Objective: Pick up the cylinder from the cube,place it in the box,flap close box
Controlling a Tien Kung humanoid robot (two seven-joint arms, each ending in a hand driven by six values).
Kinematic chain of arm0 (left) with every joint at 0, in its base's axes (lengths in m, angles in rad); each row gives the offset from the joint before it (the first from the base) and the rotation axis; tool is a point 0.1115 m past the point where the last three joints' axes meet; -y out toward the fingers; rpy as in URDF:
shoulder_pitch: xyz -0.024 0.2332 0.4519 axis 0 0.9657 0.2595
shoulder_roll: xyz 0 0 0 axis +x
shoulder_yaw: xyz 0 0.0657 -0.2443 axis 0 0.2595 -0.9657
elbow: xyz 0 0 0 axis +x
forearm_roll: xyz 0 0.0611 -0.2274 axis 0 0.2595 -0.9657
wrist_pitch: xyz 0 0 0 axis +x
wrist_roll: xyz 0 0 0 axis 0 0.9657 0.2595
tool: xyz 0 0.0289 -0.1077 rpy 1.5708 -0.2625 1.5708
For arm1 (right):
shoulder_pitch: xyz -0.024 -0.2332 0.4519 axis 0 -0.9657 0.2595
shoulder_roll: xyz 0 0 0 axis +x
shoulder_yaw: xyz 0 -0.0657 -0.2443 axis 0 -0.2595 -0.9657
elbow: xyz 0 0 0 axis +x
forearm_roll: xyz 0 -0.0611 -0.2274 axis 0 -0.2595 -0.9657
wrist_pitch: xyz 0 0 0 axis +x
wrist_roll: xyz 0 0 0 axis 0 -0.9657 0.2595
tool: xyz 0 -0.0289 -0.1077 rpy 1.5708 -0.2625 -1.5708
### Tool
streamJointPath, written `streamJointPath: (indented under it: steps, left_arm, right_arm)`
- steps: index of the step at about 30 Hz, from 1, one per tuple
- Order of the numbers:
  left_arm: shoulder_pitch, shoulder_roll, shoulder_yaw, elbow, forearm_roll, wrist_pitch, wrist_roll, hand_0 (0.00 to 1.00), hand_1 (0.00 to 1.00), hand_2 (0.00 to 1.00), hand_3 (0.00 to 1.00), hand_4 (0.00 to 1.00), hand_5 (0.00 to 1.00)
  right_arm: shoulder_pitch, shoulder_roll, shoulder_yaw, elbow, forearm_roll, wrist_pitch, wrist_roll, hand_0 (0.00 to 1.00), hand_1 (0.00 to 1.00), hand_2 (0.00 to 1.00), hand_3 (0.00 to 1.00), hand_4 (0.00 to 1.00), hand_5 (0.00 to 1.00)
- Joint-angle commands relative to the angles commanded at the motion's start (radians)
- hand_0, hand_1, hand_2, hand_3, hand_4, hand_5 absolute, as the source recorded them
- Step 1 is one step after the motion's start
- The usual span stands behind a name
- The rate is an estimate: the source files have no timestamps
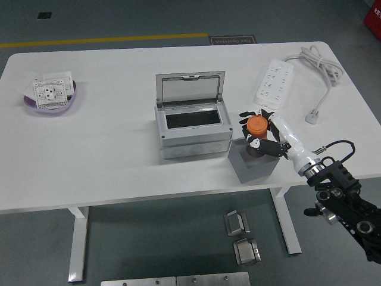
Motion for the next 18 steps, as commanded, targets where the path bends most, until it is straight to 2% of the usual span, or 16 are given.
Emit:
streamJointPath:
  steps: [3,7,9,10,16,17,18]
  left_arm:
    - [0.000,0.000,-0.008,0.000,0.010,0.000,0.003,0.685,0.655,0.557,0.605,0.633,0.269]
    - [0.001,0.002,-0.025,0.002,0.030,0.000,0.009,0.685,0.655,0.557,0.607,0.634,0.272]
    - [0.001,0.005,-0.037,0.003,0.044,0.001,0.013,0.685,0.655,0.557,0.607,0.634,0.272]
    - [0.001,0.006,-0.043,0.003,0.050,0.001,0.016,0.686,0.655,0.558,0.607,0.632,0.268]
    - [0.002,0.015,-0.066,0.005,0.076,0.001,0.025,0.686,0.655,0.558,0.607,0.632,0.268]
    - [0.001,0.017,-0.070,0.005,0.080,0.001,0.026,0.686,0.654,0.559,0.608,0.633,0.274]
    - [0.001,0.018,-0.073,0.006,0.083,0.001,0.027,0.686,0.654,0.559,0.608,0.633,0.274]
  right_arm:
    - [0.024,0.000,-0.016,0.003,-0.012,-0.013,0.000,0.686,0.616,0.656,0.564,0.002,0.002]
    - [0.100,0.010,-0.079,-0.005,-0.075,-0.049,-0.020,0.687,0.622,0.670,0.570,0.002,0.002]
    - [0.146,0.025,-0.116,-0.020,-0.119,-0.072,-0.041,0.687,0.622,0.670,0.570,0.002,0.002]
    - [0.170,0.034,-0.133,-0.029,-0.142,-0.081,-0.052,0.577,0.576,0.667,0.566,0.002,0.002]
    - [0.311,0.100,-0.224,-0.118,-0.301,-0.123,-0.120,0.577,0.576,0.667,0.566,0.002,0.002]
    - [0.337,0.112,-0.241,-0.138,-0.332,-0.128,-0.127,0.002,0.142,0.582,0.483,0.002,0.002]
    - [0.359,0.121,-0.254,-0.154,-0.357,-0.130,-0.132,0.002,0.142,0.582,0.483,0.002,0.002]
